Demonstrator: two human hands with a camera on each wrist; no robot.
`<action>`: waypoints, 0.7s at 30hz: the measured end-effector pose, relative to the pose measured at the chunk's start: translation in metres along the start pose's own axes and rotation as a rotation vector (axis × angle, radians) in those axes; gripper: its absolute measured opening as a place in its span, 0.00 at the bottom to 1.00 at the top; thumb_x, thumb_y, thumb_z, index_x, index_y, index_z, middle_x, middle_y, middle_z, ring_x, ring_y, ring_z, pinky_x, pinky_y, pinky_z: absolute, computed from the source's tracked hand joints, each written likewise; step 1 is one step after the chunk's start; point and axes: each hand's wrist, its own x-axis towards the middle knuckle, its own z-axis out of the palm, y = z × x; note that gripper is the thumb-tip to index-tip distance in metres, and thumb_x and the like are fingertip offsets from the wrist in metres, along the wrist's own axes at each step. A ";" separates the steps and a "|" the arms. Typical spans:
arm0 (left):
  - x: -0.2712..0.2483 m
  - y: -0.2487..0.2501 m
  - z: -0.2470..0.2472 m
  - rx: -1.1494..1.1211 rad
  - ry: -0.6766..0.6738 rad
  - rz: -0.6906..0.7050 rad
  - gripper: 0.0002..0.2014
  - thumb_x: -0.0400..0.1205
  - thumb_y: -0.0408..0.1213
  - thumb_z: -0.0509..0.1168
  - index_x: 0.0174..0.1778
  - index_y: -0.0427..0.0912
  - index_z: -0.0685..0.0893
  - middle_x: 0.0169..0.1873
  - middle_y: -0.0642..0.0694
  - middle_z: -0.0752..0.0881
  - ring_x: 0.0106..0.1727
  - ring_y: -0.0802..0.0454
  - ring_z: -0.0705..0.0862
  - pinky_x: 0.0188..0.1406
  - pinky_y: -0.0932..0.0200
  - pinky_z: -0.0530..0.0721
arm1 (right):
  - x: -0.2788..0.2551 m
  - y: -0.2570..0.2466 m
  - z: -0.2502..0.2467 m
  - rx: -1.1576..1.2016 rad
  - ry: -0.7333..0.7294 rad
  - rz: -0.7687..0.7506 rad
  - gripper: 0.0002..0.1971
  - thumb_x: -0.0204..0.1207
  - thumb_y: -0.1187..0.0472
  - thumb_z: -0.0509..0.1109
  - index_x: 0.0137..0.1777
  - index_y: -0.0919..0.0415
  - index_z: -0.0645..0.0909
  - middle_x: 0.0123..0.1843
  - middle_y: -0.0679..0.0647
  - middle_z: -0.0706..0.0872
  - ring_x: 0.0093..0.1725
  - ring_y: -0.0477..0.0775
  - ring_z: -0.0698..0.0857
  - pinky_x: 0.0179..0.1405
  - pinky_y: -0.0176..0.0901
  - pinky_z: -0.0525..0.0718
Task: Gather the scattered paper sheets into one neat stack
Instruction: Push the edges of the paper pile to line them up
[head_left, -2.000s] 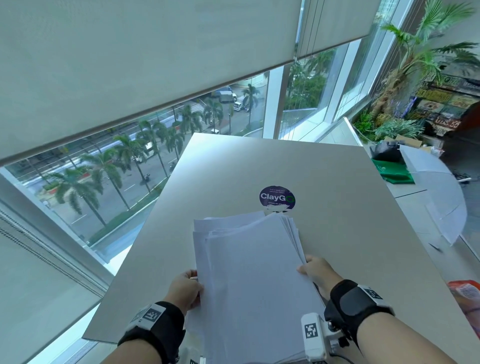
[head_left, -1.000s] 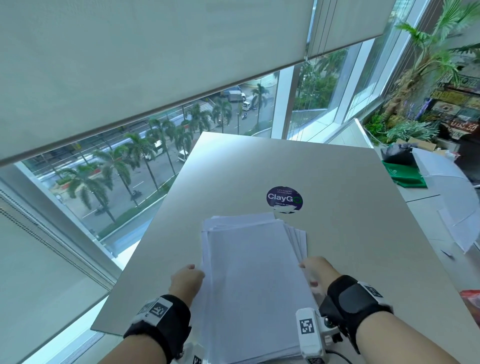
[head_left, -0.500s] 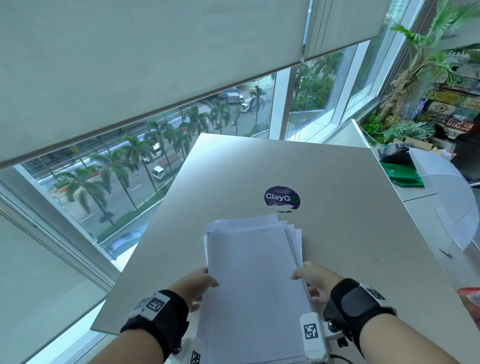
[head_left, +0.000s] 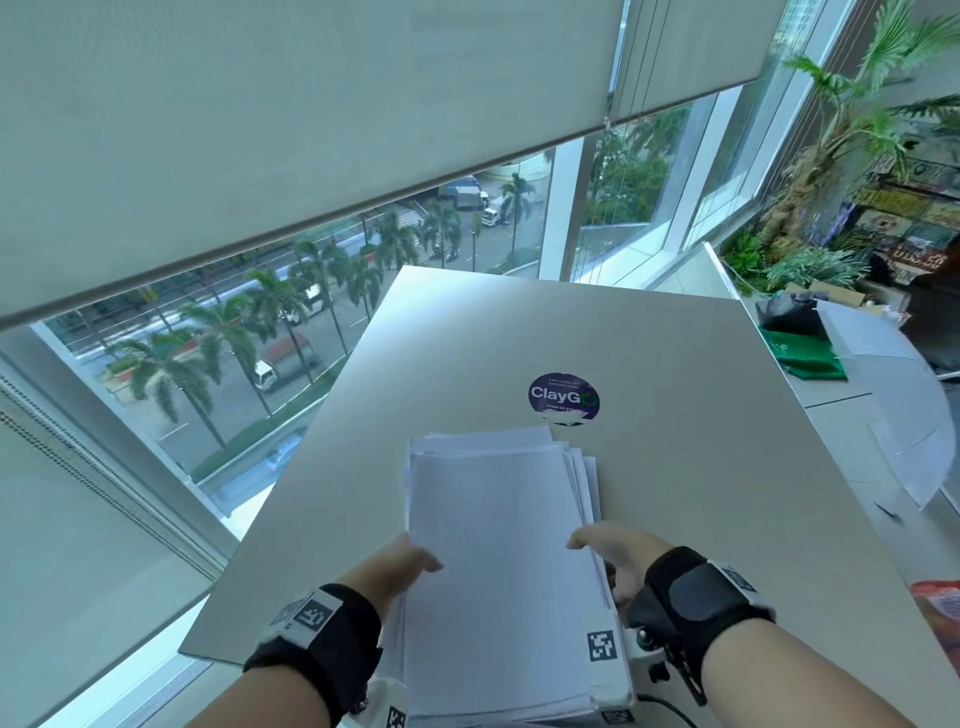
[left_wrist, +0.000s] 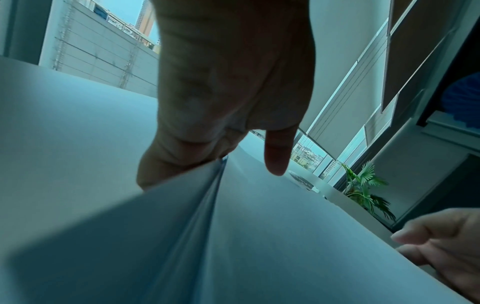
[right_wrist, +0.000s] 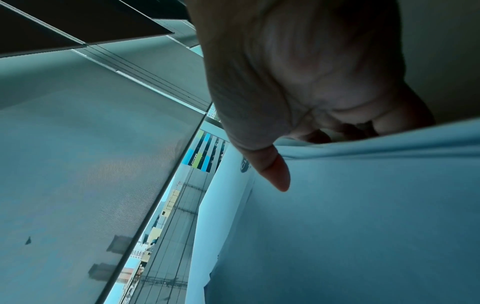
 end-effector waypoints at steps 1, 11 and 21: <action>-0.004 0.002 0.003 0.026 0.024 -0.021 0.27 0.71 0.32 0.66 0.68 0.38 0.74 0.70 0.37 0.77 0.72 0.38 0.74 0.76 0.40 0.69 | 0.000 -0.002 0.002 -0.016 0.021 -0.011 0.34 0.79 0.59 0.64 0.81 0.61 0.54 0.79 0.66 0.63 0.76 0.70 0.67 0.75 0.58 0.67; -0.011 0.011 0.017 0.039 0.140 -0.059 0.26 0.80 0.34 0.63 0.74 0.32 0.68 0.78 0.37 0.68 0.79 0.39 0.65 0.76 0.48 0.64 | 0.000 0.000 0.006 -0.076 0.160 -0.075 0.27 0.81 0.60 0.61 0.78 0.68 0.62 0.81 0.66 0.64 0.79 0.65 0.65 0.75 0.51 0.66; -0.010 0.010 0.012 -0.057 0.093 -0.005 0.17 0.79 0.25 0.62 0.64 0.30 0.77 0.64 0.38 0.78 0.63 0.43 0.75 0.61 0.54 0.70 | 0.006 0.005 0.009 0.047 0.169 -0.136 0.34 0.80 0.64 0.62 0.81 0.69 0.51 0.81 0.66 0.60 0.79 0.65 0.63 0.74 0.51 0.66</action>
